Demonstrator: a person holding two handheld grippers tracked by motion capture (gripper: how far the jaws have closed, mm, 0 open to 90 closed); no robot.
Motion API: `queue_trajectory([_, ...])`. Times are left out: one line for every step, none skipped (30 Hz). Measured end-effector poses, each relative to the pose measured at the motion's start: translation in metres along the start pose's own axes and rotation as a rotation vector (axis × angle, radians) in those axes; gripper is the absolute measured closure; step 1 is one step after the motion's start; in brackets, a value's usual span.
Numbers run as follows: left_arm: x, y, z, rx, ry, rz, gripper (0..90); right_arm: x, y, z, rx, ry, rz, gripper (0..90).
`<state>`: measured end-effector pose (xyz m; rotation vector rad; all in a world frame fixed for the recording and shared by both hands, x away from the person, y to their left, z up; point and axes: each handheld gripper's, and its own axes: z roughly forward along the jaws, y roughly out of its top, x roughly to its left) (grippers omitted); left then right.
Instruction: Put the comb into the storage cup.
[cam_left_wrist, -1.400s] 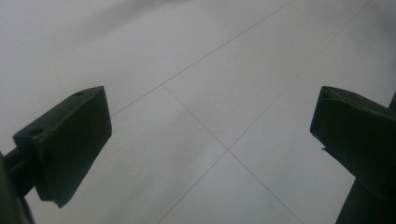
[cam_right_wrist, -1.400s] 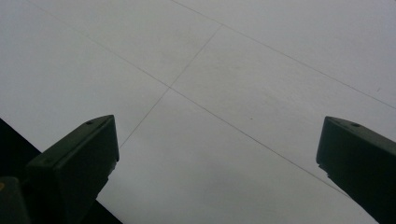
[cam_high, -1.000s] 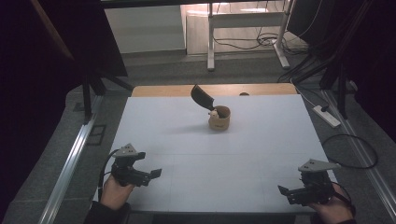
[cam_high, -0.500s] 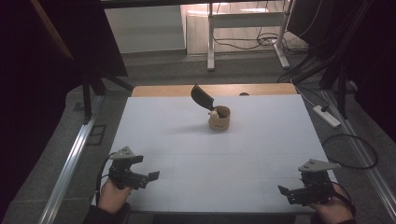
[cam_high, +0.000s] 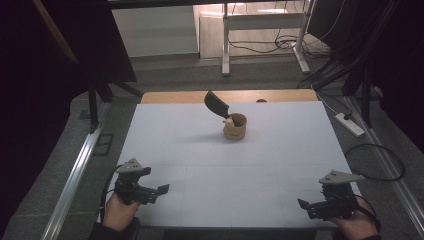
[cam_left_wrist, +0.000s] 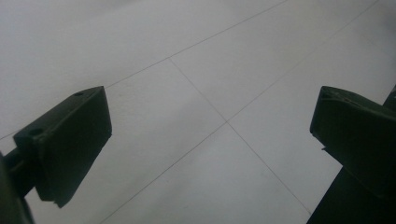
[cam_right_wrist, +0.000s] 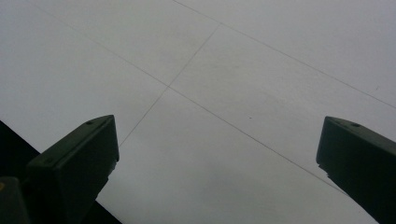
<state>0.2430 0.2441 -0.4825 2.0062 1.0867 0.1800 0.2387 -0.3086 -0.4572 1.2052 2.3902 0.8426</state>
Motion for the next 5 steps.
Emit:
queue_trajectory([0.0003, 0.0, -0.0002, 0.002, 0.0, -0.002, 0.0, 0.0001, 0.0001, 0.0, 0.0, 0.0, 0.0, 0.0])
queue_trajectory([0.0004, 0.0001, 0.0, 0.003, 0.0, -0.005, 0.0, 0.0001, 0.0, 0.0001, 0.0, -0.001, -0.001, 0.0])
queue_trajectory([0.0004, 0.0002, 0.0004, 0.001, -0.001, -0.008, 0.0, 0.0002, 0.0, 0.0001, 0.001, -0.002, -0.001, 0.0])
queue_trajectory([0.0007, 0.0005, 0.0007, 0.004, -0.003, -0.007, 0.0, 0.0001, 0.0, 0.0002, 0.001, -0.002, -0.003, 0.0])
queue_trajectory([0.0007, 0.0008, 0.0012, 0.006, -0.002, -0.008, 0.0, -0.0001, -0.0001, 0.0003, 0.002, -0.001, -0.002, 0.0])
